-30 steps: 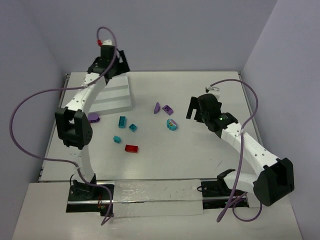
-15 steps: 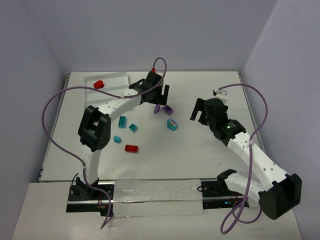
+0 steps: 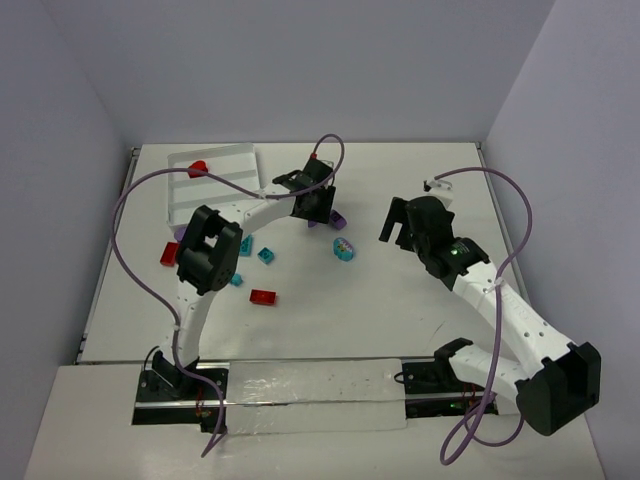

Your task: Sort the legos into containers by color

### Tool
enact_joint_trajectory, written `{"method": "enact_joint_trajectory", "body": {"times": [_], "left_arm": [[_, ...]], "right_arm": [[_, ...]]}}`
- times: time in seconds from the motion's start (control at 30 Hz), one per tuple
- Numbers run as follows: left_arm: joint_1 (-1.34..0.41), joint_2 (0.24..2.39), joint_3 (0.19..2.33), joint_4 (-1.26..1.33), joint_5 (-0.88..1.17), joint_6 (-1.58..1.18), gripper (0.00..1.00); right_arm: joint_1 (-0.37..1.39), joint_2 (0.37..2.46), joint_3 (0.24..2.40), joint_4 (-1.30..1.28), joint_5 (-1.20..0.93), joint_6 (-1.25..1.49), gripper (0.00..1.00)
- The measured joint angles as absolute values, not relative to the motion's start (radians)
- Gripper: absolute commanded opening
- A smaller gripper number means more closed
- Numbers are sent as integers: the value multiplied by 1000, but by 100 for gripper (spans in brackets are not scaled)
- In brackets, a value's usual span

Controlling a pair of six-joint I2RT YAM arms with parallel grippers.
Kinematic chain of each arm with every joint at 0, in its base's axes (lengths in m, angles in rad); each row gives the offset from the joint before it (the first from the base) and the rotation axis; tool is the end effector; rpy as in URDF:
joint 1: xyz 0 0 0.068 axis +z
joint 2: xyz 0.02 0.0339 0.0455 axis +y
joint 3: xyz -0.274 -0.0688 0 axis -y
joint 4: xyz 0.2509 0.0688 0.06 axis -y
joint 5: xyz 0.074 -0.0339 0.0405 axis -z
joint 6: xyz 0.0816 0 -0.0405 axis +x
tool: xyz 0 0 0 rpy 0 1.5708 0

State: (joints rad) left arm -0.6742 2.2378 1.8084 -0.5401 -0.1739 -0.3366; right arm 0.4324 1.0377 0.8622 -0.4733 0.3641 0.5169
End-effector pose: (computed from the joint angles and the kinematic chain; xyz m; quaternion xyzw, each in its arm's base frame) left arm 0.4228 -0.3198 0.1516 0.1345 0.9423 -0.0703 0.2983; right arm 0.2464 0.0817 0.2740 0.1177 0.8766 0.0557 0.4632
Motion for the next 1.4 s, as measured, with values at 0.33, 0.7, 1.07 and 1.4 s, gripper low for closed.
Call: {"method": "enact_joint_trajectory", "body": {"times": [0.33, 0.7, 1.07, 1.4], "left_arm": [[-674, 2335, 1891, -541, -248, -332, 16], [-623, 2244, 1865, -553, -265, -356, 0], [-185, 2006, 1813, -539, -260, -476, 0], [-86, 2177, 1828, -583, -271, -545, 1]], "right_arm": [[432, 1053, 864, -474, 360, 507, 100], [432, 1071, 864, -473, 350, 505, 100], [433, 1073, 864, -464, 328, 504, 100], [433, 1086, 863, -462, 329, 500, 100]]}}
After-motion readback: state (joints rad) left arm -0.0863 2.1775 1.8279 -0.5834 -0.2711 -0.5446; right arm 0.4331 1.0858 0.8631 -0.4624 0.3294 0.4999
